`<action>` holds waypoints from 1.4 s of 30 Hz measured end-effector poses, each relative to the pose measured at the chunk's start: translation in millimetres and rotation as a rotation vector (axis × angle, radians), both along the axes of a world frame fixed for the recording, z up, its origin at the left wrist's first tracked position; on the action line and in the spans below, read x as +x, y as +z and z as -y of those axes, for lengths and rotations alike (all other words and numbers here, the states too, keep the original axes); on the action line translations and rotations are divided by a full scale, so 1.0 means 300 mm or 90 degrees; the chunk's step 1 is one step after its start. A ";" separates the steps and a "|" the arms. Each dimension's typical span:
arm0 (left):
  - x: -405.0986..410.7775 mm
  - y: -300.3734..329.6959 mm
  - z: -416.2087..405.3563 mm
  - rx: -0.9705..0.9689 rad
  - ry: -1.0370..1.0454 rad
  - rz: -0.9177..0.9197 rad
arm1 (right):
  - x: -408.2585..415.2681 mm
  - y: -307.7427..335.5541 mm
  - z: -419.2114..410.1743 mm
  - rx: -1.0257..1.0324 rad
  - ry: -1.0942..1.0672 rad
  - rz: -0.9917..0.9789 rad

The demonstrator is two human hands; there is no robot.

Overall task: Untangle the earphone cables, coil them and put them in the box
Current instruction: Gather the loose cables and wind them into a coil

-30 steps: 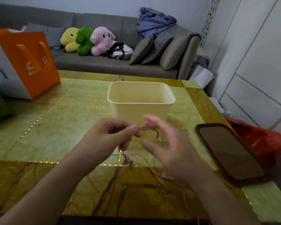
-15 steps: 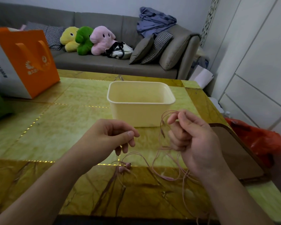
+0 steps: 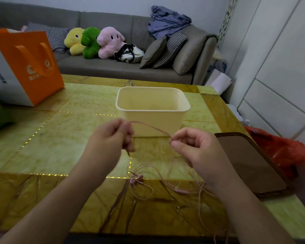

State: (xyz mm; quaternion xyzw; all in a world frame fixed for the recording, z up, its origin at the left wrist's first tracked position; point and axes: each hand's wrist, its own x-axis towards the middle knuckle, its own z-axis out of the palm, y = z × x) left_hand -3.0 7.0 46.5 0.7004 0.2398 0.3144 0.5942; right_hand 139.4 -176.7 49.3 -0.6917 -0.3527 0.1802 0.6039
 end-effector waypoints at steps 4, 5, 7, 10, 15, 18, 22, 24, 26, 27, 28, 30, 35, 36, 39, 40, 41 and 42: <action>-0.031 -0.029 -0.132 -0.058 0.226 -0.002 | 0.041 0.002 0.023 0.000 -0.085 0.004; -0.038 -0.040 -0.156 -0.033 0.256 -0.028 | 0.042 0.003 0.025 0.012 -0.092 0.010; -0.040 -0.055 -0.181 0.001 0.253 -0.091 | 0.030 0.006 0.020 0.035 -0.086 0.030; -0.024 -0.079 -0.176 0.050 0.154 -0.160 | -0.012 -0.001 -0.006 0.020 -0.046 0.048; -0.020 -0.033 -0.018 0.282 -0.011 -0.157 | -0.073 -0.049 -0.061 -0.055 -0.053 0.081; -0.007 -0.010 0.087 0.300 -0.213 -0.094 | -0.093 -0.062 -0.079 -0.088 -0.035 0.079; 0.018 -0.049 0.052 0.372 -0.128 -0.216 | -0.102 -0.053 -0.067 -0.092 -0.016 0.074; 0.011 -0.043 0.000 0.369 -0.005 -0.214 | -0.089 -0.044 -0.057 -0.098 -0.022 0.066; -0.002 -0.038 -0.065 0.383 0.132 -0.208 | -0.058 -0.029 -0.042 -0.106 -0.040 0.076; -0.008 -0.044 -0.098 0.395 0.194 -0.214 | -0.036 -0.020 -0.028 -0.099 -0.051 0.078; -0.016 -0.053 -0.130 0.398 0.242 -0.220 | -0.016 -0.012 -0.015 -0.081 -0.062 0.078; -0.029 -0.075 -0.178 0.368 0.295 -0.238 | 0.019 0.002 0.012 -0.020 -0.088 0.064; -0.018 -0.084 -0.154 0.319 0.189 -0.228 | 0.016 0.008 0.020 0.044 -0.083 0.051; -0.016 -0.070 -0.120 0.327 0.132 -0.199 | 0.001 0.004 0.011 0.018 -0.071 0.081; -0.007 -0.021 0.001 0.307 -0.108 -0.126 | -0.049 -0.020 -0.022 -0.073 -0.027 0.156; -0.004 -0.018 0.036 0.319 -0.173 -0.136 | -0.061 -0.029 -0.032 -0.090 -0.019 0.175; 0.002 -0.025 0.060 0.365 -0.200 -0.159 | -0.069 -0.036 -0.037 -0.099 -0.012 0.187; 0.006 -0.036 0.070 0.411 -0.186 -0.178 | -0.074 -0.040 -0.039 -0.104 -0.007 0.191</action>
